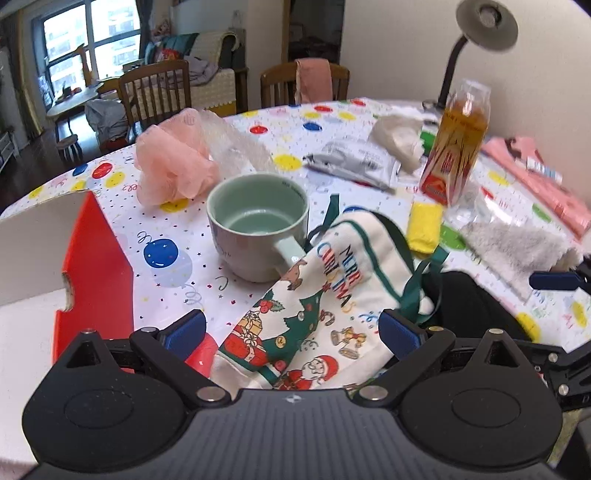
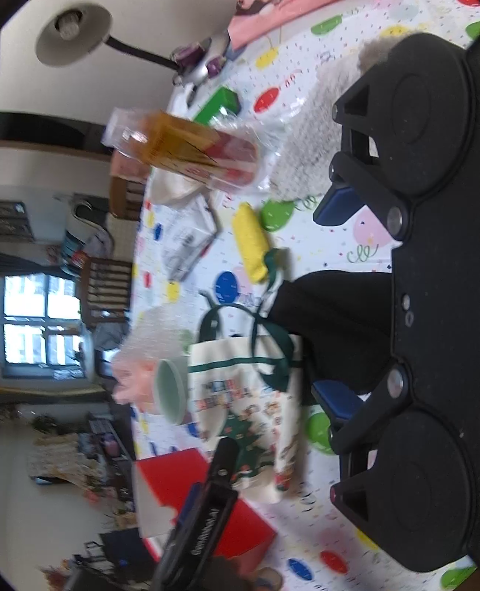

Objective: Organize soft objects
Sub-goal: 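Grasp the Christmas sock with the left tool while the right tool grasps the black cloth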

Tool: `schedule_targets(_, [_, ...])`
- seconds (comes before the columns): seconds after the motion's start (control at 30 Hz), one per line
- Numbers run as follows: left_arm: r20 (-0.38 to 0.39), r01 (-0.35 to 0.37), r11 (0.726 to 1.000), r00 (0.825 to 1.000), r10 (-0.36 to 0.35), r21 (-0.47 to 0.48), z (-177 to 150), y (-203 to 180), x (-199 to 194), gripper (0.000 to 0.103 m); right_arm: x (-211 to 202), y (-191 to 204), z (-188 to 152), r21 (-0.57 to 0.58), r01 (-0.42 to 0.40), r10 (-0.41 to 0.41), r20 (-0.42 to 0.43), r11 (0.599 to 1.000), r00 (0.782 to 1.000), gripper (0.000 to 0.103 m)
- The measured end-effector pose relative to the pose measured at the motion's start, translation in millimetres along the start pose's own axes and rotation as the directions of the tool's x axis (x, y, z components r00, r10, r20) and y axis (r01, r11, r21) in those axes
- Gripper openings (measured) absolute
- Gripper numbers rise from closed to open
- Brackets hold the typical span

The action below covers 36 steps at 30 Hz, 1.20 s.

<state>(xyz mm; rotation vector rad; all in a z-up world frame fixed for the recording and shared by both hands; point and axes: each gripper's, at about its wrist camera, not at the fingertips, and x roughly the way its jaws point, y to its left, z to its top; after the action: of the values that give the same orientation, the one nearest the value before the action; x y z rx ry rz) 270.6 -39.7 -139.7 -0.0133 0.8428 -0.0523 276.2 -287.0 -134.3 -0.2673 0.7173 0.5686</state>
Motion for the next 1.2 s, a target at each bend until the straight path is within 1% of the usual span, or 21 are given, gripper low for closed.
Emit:
schedule_targets(0.07, [-0.013,-0.011,1.000,1.000,0.011,0.027,-1,-2,8,0.100,12,-4,-2,-0.007,-0.017,0.017,-0.030,1.000,0.999,0.086])
schedule_targets(0.1, [-0.019,-0.015,0.999,1.000,0.016,0.031,-1,-2,12,0.100,17,-7,-2,-0.009,-0.023,0.023,-0.045,1.000,0.999,0.083])
schedule_targets(0.23, [-0.049,-0.027,1.000,0.998,0.027,0.011,-4,0,25,0.100,32,-13,-2,0.009,-0.056,0.056,-0.085,0.998,0.995,0.080])
schedule_targets(0.3, [-0.057,-0.032,0.999,0.998,0.032,0.009,-5,-1,29,0.099,37,-14,-2,0.012,-0.077,0.078,-0.098,0.997,0.992,0.074])
schedule_targets(0.33, [-0.057,-0.036,0.999,0.998,0.036,0.013,-6,-1,31,0.097,39,-14,-2,0.013,-0.090,0.091,-0.103,0.996,0.991,0.072])
schedule_targets(0.37, [-0.057,-0.038,0.999,0.998,0.039,0.017,-6,-2,31,0.089,40,-14,-2,0.013,-0.098,0.098,-0.107,0.995,0.989,0.070])
schedule_targets(0.43, [-0.063,-0.034,0.999,0.997,0.035,0.019,-6,-4,32,0.081,43,-14,-1,0.011,-0.105,0.105,-0.113,0.994,0.988,0.064])
schedule_targets(0.47, [-0.066,-0.042,0.999,0.997,0.044,0.022,-6,-5,32,0.079,43,-14,-1,0.011,-0.111,0.111,-0.117,0.994,0.987,0.058])
schedule_targets(0.5, [-0.064,-0.051,0.998,0.997,0.053,0.025,-7,-6,32,0.077,43,-13,-1,0.009,-0.114,0.115,-0.118,0.993,0.986,0.054])
schedule_targets(0.57, [-0.057,-0.055,0.998,0.997,0.056,0.010,-7,-6,29,0.064,43,-10,-1,-0.007,-0.112,0.110,-0.116,0.994,0.987,0.052])
schedule_targets(0.6, [-0.057,-0.062,0.998,0.996,0.062,0.000,-7,-6,28,0.061,43,-8,-1,-0.017,-0.109,0.107,-0.115,0.994,0.988,0.049])
schedule_targets(0.63, [-0.059,-0.070,0.998,0.996,0.069,-0.009,-7,-5,27,0.055,42,-7,-1,-0.024,-0.106,0.103,-0.114,0.994,0.988,0.047])
schedule_targets(0.67, [-0.060,-0.074,0.997,0.996,0.073,-0.019,-7,-5,25,0.050,41,-6,-1,-0.028,-0.104,0.100,-0.111,0.994,0.989,0.043])
schedule_targets(0.7, [-0.057,-0.075,0.997,0.996,0.073,-0.027,-7,-5,23,0.047,39,-6,-1,-0.029,-0.100,0.097,-0.108,0.995,0.989,0.039])
schedule_targets(0.73, [-0.057,-0.075,0.997,0.996,0.073,-0.032,-7,-5,22,0.041,38,-6,-1,-0.031,-0.094,0.090,-0.105,0.995,0.990,0.037])
schedule_targets(0.8, [-0.056,-0.083,0.996,0.995,0.081,-0.041,-7,-6,18,0.033,36,-6,-1,-0.039,-0.081,0.077,-0.098,0.996,0.992,0.028])
schedule_targets(0.83, [-0.054,-0.085,0.995,0.995,0.082,-0.049,-8,-6,16,0.033,34,-7,-1,-0.038,-0.081,0.077,-0.092,0.996,0.993,0.026])
schedule_targets(0.87, [-0.050,-0.085,0.995,0.995,0.082,-0.056,-8,-6,14,0.030,32,-8,-1,-0.037,-0.078,0.075,-0.087,0.996,0.993,0.022])
schedule_targets(1.0, [-0.024,-0.099,0.993,0.995,0.098,-0.056,-7,-11,0,0.023,22,-5,-1,-0.069,-0.033,0.029,-0.052,0.997,0.998,0.012])
schedule_targets(1.13, [0.010,-0.103,0.993,0.995,0.104,-0.062,-4,-16,-18,0.017,5,-7,1,-0.076,-0.015,0.015,-0.005,0.997,1.000,0.008])
schedule_targets(1.2, [0.027,-0.102,0.992,0.994,0.104,-0.070,-3,-18,-27,0.016,-3,-8,2,-0.075,-0.016,0.017,0.010,0.997,1.000,0.007])
